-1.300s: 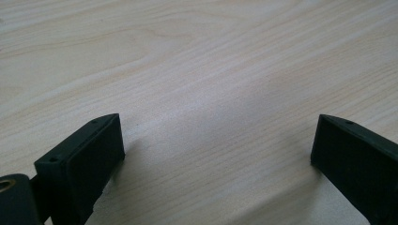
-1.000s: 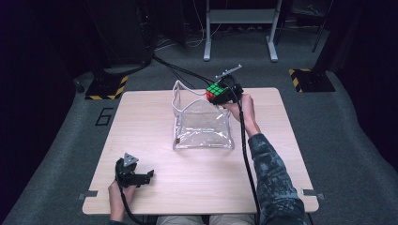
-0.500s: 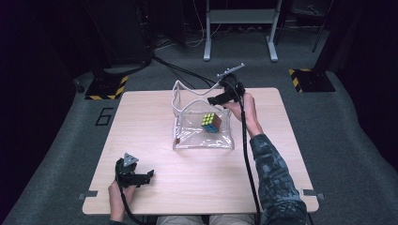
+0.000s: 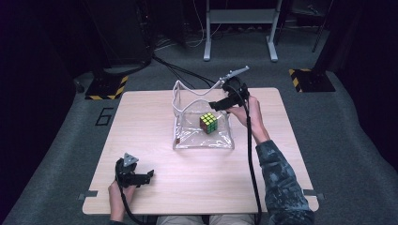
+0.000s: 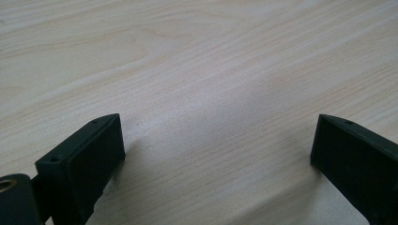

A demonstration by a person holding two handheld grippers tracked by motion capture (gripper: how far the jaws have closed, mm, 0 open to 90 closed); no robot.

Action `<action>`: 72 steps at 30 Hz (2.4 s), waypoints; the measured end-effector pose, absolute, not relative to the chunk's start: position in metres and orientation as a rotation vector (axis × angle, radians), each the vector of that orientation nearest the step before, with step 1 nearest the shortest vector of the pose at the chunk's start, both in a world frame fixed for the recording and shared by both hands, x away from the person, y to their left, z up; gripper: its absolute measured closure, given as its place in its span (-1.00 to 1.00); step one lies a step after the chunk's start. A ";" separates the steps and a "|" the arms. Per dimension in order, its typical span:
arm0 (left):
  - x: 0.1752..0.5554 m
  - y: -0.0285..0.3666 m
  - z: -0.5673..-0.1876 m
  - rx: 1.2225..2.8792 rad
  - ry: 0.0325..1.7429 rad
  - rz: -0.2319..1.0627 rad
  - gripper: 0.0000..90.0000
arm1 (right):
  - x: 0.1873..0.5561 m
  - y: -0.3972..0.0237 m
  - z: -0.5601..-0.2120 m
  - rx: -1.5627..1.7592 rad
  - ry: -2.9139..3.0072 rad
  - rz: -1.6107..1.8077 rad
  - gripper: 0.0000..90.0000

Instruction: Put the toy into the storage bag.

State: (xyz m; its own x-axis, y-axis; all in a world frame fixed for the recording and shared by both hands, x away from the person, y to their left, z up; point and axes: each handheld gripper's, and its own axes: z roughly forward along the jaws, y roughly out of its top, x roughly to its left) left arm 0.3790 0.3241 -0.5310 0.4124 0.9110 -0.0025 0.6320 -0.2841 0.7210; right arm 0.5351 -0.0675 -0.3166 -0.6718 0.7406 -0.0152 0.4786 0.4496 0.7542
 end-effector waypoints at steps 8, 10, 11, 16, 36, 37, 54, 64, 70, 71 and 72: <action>0.379 0.324 -0.531 2.019 1.307 0.553 -0.93 | 0.514 -0.076 -0.315 0.980 2.341 1.083 -0.96; 0.379 0.324 -0.531 2.019 1.306 0.552 -0.93 | 0.508 -0.077 -0.315 0.990 2.333 1.081 -0.96; 0.379 0.324 -0.531 2.018 1.307 0.553 -0.93 | 0.506 -0.078 -0.315 0.979 2.333 1.083 -0.96; 0.379 0.324 -0.531 2.016 1.308 0.552 -0.93 | 0.497 -0.081 -0.318 0.967 2.326 1.080 -0.97; 0.379 0.324 -0.531 2.015 1.309 0.553 -0.93 | 0.458 -0.087 -0.346 0.917 2.333 1.056 -0.97; 0.379 0.324 -0.531 2.016 1.310 0.552 -0.93 | 0.455 -0.086 -0.348 0.917 2.335 1.055 -0.97; 0.379 0.324 -0.531 2.015 1.310 0.551 -0.93 | 0.425 -0.083 -0.389 0.906 2.367 1.044 -0.97; 0.379 0.324 -0.531 2.020 1.311 0.550 -0.93 | 0.415 -0.083 -0.416 0.923 2.391 1.027 -0.96; 0.379 0.324 -0.531 2.019 1.312 0.550 -0.93 | 0.411 -0.085 -0.434 0.949 2.392 1.020 -0.94; 0.379 0.324 -0.531 2.019 1.313 0.550 -0.93 | 0.410 -0.085 -0.437 0.964 2.389 1.016 -0.94; 0.379 0.324 -0.531 2.019 1.312 0.550 -0.93 | 0.410 -0.086 -0.440 0.967 2.393 1.019 -0.94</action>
